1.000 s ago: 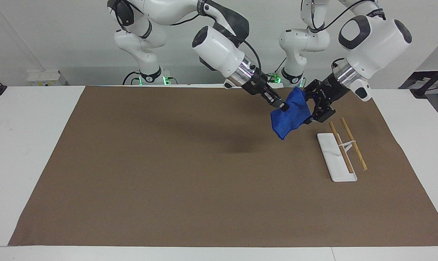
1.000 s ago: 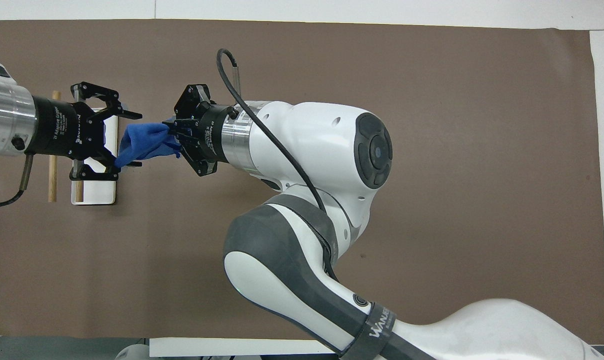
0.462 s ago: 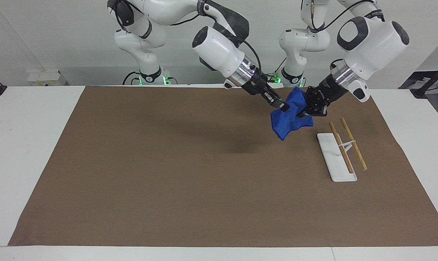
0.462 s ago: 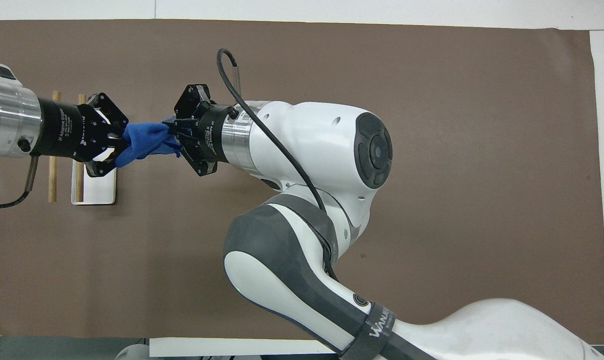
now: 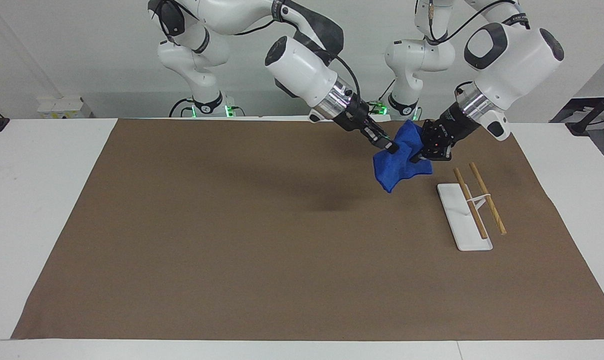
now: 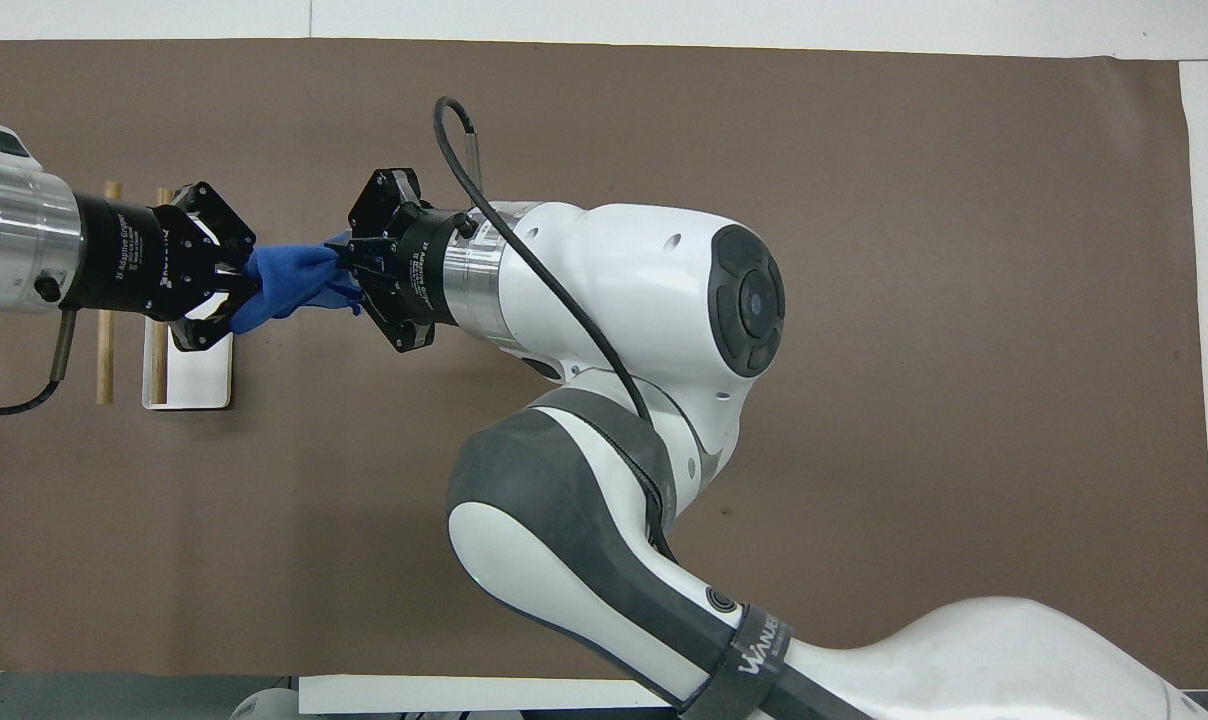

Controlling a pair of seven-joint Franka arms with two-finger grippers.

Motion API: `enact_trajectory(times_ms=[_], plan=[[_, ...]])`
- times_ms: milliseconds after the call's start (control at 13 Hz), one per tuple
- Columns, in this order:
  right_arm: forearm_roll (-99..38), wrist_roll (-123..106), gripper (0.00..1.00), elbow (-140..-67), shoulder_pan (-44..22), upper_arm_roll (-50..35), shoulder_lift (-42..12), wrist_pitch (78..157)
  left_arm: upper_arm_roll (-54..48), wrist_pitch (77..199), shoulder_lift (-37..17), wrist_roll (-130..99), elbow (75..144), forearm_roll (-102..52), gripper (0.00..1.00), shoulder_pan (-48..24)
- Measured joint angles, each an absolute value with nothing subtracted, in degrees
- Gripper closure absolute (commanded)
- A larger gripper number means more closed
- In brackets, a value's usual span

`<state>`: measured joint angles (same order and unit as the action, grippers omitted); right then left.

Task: Right arm passes towel to left arm to hang
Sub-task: 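Close the left gripper on the towel held by the right gripper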

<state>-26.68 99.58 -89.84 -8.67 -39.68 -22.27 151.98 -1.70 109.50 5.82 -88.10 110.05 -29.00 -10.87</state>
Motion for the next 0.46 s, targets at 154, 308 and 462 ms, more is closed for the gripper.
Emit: enact_trajectory(times_ms=[154, 308, 462], plan=[[-26.68, 99.57, 0.57, -89.84, -8.66, -39.68, -22.28, 151.98, -1.7, 109.67, 5.82, -88.08, 110.05, -29.0, 1.0, -10.87], [-26.68, 99.58, 0.0, -89.84, -8.54, -39.66, -22.33, 151.98, -1.7, 109.78, 5.82, -88.06, 110.05, -29.0, 1.0, -10.87], [-26.68, 99.54, 0.0, -89.84, -8.4, -39.52, -22.43, 151.97, -1.7, 109.84, 5.82, -88.03, 110.05, -29.0, 1.0, -10.88]])
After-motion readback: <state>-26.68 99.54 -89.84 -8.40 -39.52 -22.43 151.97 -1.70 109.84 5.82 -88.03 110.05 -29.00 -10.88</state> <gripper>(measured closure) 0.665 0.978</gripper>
